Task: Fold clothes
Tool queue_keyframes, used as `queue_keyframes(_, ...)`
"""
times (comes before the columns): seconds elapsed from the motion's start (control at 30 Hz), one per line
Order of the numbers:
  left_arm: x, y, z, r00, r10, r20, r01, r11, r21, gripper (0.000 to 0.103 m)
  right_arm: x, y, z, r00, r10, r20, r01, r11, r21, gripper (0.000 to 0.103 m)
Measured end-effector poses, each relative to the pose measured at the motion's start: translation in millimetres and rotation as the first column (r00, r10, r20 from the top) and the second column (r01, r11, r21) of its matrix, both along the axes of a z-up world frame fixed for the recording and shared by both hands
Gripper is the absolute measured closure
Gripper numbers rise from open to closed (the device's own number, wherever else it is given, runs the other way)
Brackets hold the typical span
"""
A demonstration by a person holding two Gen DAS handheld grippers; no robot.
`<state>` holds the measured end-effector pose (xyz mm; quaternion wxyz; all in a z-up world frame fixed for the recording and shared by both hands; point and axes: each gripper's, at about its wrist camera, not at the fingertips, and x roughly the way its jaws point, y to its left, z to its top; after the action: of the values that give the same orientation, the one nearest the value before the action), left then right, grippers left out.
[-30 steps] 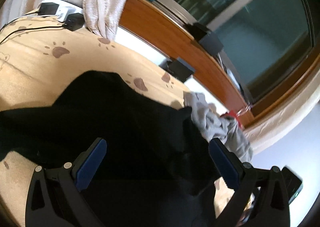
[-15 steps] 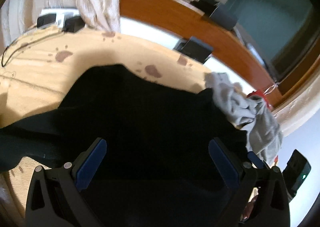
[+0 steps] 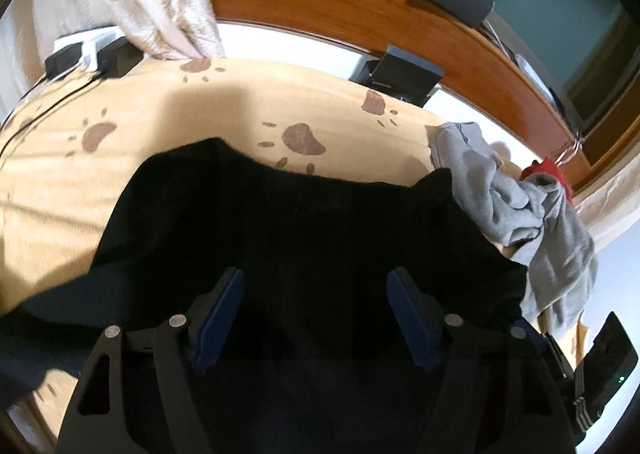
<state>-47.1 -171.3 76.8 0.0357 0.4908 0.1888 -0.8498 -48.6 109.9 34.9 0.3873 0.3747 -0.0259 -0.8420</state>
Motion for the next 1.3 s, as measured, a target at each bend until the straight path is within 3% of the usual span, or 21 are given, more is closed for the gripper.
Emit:
queue_keyframes(0.07, -7.9, 0.6, -6.9, 0.999, -0.015, 0.033, 0.014, 1.0, 0.013, 0.032, -1.0, 1.2, -1.0, 1.0, -0.001, 0.011, 0.001, 1.0, -0.003, 0.008)
queue_keyframes(0.13, -15.1, 0.3, -15.2, 0.997, -0.017, 0.074, 0.016, 1.0, 0.019, 0.066, -0.9, 1.6, -1.0, 1.0, 0.0, 0.012, 0.0, 1.0, -0.004, 0.008)
queue_keyframes(0.23, -12.5, -1.5, -17.1, 0.998, -0.006, 0.069, 0.005, 1.0, 0.009, 0.084, -0.9, 0.9, -0.8, 1.0, 0.001, 0.011, -0.001, 1.0, 0.0, 0.008)
queue_keyframes(0.33, 4.2, -16.8, -4.5, 0.998, 0.068, -0.008, -0.068, 0.997, 0.028, 0.088, -0.9, 1.1, -0.9, 1.0, 0.002, 0.012, -0.002, 1.0, 0.001, 0.008)
queue_keyframes(0.4, 30.7, -23.2, 7.0, 0.989, 0.127, -0.08, -0.128, 0.992, -0.007, 0.088, -1.0, 1.7, -0.8, 1.0, 0.001, 0.015, -0.001, 1.0, 0.0, 0.008)
queue_keyframes(0.53, 91.1, -33.3, 16.0, 0.964, 0.203, -0.17, -0.211, 0.977, -0.03, 0.088, -1.0, 2.5, -0.6, 1.0, -0.004, 0.021, 0.004, 1.0, 0.001, 0.008)
queue_keyframes(0.67, 136.5, -40.7, -2.0, 0.965, 0.221, -0.143, -0.225, 0.974, -0.012, 0.088, -1.0, 2.5, -0.2, 1.0, -0.005, 0.025, 0.005, 1.0, 0.004, 0.008)
queue_keyframes(0.83, 164.0, -31.0, -27.1, 0.986, 0.155, -0.054, -0.157, 0.987, -0.029, 0.086, 0.1, 2.1, 0.4, 1.0, -0.005, 0.024, 0.004, 1.0, 0.011, 0.008)
queue_keyframes(0.97, 184.0, -26.2, -22.1, 0.989, 0.14, -0.057, -0.142, 0.989, -0.04, 0.081, 0.7, 1.5, 0.5, 1.0, -0.003, 0.023, 0.003, 1.0, 0.019, 0.008)
queue_keyframes(1.07, 193.4, -30.8, -7.5, 0.984, 0.155, -0.089, -0.162, 0.983, -0.082, 0.071, 0.7, 0.3, 0.7, 1.0, -0.004, 0.022, 0.004, 1.0, 0.025, 0.008)
queue_keyframes(1.2, 193.6, -46.7, 3.4, 0.975, 0.177, -0.133, -0.186, 0.981, -0.053, 0.04, 0.8, -0.3, 0.9, 1.0, -0.003, 0.022, 0.003, 1.0, 0.029, 0.008)
queue_keyframes(1.3, 184.7, -55.1, 5.4, 0.975, 0.165, -0.149, -0.172, 0.984, -0.035, 0.033, 1.0, 0.0, 0.8, 1.0, -0.003, 0.023, 0.003, 1.0, 0.03, 0.008)
